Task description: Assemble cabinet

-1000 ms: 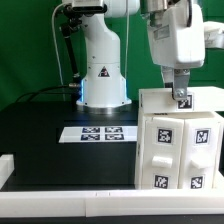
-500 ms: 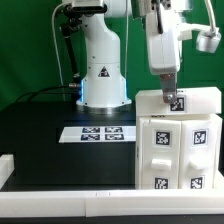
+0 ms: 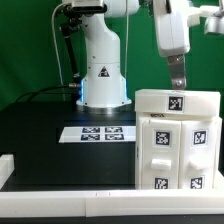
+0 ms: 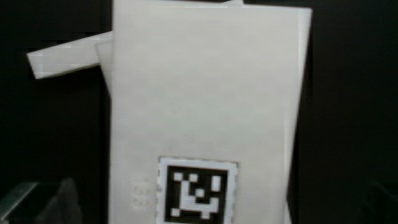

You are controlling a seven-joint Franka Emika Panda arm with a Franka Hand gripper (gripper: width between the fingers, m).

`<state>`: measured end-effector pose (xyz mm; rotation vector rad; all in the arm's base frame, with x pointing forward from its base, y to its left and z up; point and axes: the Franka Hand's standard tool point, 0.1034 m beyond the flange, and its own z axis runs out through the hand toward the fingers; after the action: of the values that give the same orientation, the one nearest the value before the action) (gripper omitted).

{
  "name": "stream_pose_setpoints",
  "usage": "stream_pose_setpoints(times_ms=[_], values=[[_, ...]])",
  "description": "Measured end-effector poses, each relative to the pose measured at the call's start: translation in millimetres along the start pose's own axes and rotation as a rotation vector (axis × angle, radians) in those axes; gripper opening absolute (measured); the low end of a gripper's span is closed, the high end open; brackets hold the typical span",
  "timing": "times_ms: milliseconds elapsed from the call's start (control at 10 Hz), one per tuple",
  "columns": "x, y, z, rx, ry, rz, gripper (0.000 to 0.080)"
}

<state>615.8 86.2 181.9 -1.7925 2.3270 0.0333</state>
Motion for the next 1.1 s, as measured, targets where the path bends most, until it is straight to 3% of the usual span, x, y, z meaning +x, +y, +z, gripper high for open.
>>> stream_pose_setpoints(times_ms=[300,800,1100], values=[[1.6,0.9,2.8,-0.005,0.005,-0.080,0.0797],[0.3,-7.9,-4.1,-0.023,0.016,-0.772,0.0797],[0.9,-7.5,-3.6,-0.027,0.015,-0.962,0.0797]])
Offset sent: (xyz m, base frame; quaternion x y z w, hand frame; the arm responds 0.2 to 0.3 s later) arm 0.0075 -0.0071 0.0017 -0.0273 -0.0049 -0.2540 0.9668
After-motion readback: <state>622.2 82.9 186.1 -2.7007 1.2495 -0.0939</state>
